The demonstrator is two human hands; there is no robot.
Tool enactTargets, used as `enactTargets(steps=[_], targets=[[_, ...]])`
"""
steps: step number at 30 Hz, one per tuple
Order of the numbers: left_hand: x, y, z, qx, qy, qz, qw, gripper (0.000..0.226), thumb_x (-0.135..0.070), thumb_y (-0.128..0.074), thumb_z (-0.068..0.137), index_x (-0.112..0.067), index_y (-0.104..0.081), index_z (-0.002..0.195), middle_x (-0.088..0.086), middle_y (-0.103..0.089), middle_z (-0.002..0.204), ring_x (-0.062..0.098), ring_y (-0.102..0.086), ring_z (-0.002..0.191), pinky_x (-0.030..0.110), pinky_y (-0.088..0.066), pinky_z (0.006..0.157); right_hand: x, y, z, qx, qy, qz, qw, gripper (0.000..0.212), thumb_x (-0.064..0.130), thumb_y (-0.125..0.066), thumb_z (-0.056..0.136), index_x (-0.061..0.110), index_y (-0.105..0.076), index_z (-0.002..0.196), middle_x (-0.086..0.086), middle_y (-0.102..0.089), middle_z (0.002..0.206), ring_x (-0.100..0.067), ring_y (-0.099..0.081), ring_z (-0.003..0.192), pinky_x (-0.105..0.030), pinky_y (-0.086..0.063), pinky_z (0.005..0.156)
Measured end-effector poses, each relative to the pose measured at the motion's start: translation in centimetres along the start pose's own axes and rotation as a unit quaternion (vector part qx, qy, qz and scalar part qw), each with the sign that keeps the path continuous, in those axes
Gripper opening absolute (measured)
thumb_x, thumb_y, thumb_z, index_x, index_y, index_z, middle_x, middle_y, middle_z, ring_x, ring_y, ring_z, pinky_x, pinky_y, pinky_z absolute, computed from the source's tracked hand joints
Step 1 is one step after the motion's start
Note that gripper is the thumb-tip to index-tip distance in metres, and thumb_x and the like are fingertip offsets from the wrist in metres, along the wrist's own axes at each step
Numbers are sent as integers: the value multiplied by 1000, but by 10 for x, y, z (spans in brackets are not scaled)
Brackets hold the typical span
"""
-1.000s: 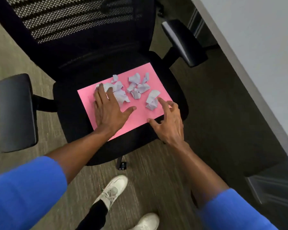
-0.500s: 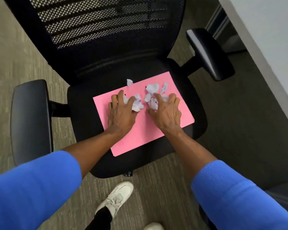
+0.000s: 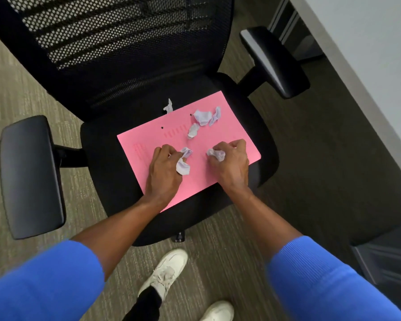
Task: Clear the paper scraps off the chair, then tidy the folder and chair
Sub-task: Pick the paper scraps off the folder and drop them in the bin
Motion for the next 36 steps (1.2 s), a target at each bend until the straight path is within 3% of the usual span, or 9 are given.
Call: enactTargets(steps=[5, 13, 16, 20, 23, 28, 30, 32, 36], targets=[[-16, -12, -25, -27, -16, -45, 999, 16, -2, -77, 95, 2, -80, 110, 16, -68, 102, 36, -64, 95, 47, -55, 74, -25, 16, -26, -40, -32, 45, 998, 14, 33, -80, 89, 28, -78, 102, 3, -48, 111, 4, -44, 87, -5, -29, 68], [-78, -47, -67, 21, -73, -107, 991, 17, 0, -81, 89, -2, -77, 105, 11, -67, 104, 31, -63, 95, 37, -50, 70, -96, 46, -96, -139, -33, 46, 989, 11, 28, -85, 85, 29, -80, 95, 4, -55, 108, 4, -48, 92, 2, -36, 73], [-111, -66, -83, 47, -103, -124, 986, 20, 2, -81, 86, -2, -78, 105, 10, -67, 103, 29, -65, 94, 36, -51, 72, -132, 60, -126, -177, -51, 54, 981, 18, 18, -87, 81, 27, -81, 94, 6, -57, 103, 0, -53, 92, -5, -41, 78], [-146, -94, -106, 76, -136, -138, 978, 12, -3, -80, 89, 0, -79, 101, 12, -67, 99, 31, -66, 89, 40, -54, 72, -175, 76, -169, -199, -82, 67, 974, 20, 14, -87, 80, 27, -80, 93, 10, -67, 92, -3, -59, 84, -28, -52, 76], [-173, -123, -132, 119, -164, -147, 968, 10, -7, -80, 92, 1, -78, 99, 14, -67, 97, 33, -66, 88, 44, -55, 74, -220, 85, -202, -188, -158, 100, 964, 14, 17, -86, 84, 24, -81, 95, 21, -68, 80, 6, -65, 80, -20, -53, 73], [-216, -171, -182, 211, -187, -121, 952, 9, 1, -79, 83, 3, -77, 92, 21, -67, 94, 41, -67, 88, 47, -56, 71, -296, 92, -257, -202, -232, 57, 950, 13, 13, -85, 82, 19, -80, 93, -11, -70, 105, 5, -48, 86, -2, -38, 83], [-233, -191, -199, 247, -171, -124, 946, 16, 6, -76, 79, 5, -78, 95, 25, -70, 101, 46, -69, 95, 50, -58, 79, -325, 95, -275, -192, -261, 55, 944, 15, 16, -86, 82, 17, -81, 96, -15, -68, 115, 1, -53, 94, -17, -47, 94], [-247, -210, -212, 271, -173, -135, 937, 26, 1, -70, 82, 4, -80, 106, 25, -74, 110, 45, -71, 105, 50, -60, 88, -352, 97, -290, -184, -274, 54, 943, 18, 19, -87, 84, 14, -81, 100, -18, -68, 121, -24, -64, 110, -43, -53, 100], [-271, -252, -232, 294, -197, -163, 921, 18, 4, -78, 79, 6, -81, 97, 27, -75, 97, 46, -72, 96, 48, -61, 81, -399, 100, -311, -199, -263, 24, 944, 21, 26, -85, 87, 13, -79, 102, -18, -72, 119, -40, -65, 116, -52, -51, 101]])
Point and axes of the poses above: each hand's wrist, its own z-axis towards the middle knuckle, its own y-axis out of the back of the hand, x = y × z, the point moved 1 cm from there along z, towards the middle knuckle
